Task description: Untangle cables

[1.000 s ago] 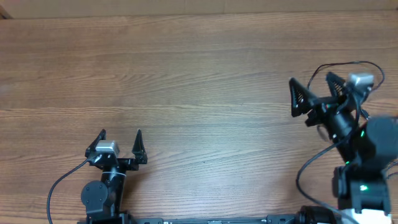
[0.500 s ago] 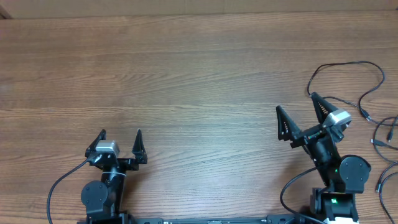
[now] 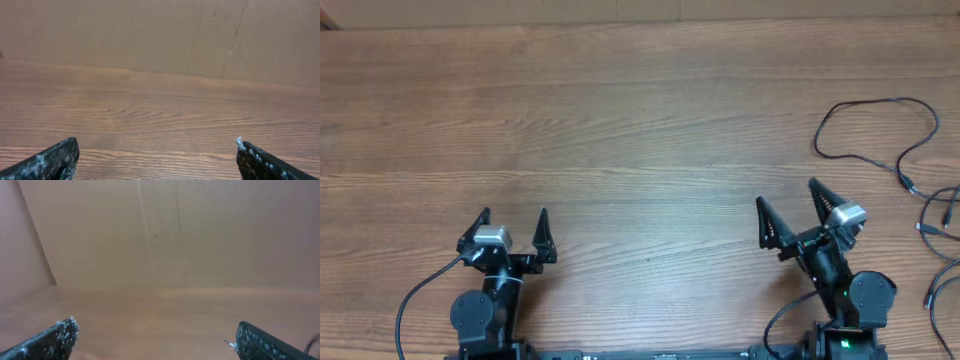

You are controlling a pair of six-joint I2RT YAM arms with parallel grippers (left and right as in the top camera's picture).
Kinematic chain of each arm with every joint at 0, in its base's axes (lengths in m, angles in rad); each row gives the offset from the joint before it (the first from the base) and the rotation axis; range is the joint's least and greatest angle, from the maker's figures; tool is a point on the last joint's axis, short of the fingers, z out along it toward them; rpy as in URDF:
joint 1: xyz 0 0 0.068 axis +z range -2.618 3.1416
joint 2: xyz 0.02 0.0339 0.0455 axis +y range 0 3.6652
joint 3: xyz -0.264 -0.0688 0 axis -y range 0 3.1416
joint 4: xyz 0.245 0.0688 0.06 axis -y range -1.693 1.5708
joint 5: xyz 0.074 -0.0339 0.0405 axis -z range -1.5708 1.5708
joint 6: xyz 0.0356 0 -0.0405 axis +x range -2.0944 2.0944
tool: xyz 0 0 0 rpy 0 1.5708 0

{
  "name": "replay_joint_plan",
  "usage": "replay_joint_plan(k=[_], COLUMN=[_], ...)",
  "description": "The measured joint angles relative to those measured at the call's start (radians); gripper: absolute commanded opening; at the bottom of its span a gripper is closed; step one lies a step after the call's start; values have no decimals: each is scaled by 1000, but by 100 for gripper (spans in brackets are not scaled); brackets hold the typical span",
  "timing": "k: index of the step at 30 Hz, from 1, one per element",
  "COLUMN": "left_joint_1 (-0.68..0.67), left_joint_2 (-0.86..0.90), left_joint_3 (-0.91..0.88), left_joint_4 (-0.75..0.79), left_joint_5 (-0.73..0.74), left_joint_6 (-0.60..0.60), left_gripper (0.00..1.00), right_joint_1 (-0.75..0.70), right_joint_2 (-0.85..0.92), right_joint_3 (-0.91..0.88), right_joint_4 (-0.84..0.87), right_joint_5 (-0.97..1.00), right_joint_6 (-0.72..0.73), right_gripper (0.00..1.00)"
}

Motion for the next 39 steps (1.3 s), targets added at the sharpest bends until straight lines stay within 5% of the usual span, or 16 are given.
replay_joint_plan(k=[6, 12, 22, 39], left_joint_1=[0, 0, 0, 0], left_joint_2=[-2, -2, -2, -2], left_joint_3=[0, 0, 0, 0], left_joint_4=[0, 0, 0, 0], left_joint_5=[0, 0, 0, 0], left_joint_6=[0, 0, 0, 0], left_gripper=[100, 100, 100, 100], right_joint_1=[0, 0, 21, 21], right_joint_2=[-230, -326, -326, -326], right_joint_3=[0, 0, 0, 0], right_joint_4=[-382, -386, -388, -396], right_joint_5=[30, 90, 116, 228], right_joint_6=[1, -22, -260, -182], right_gripper=[100, 100, 100, 100])
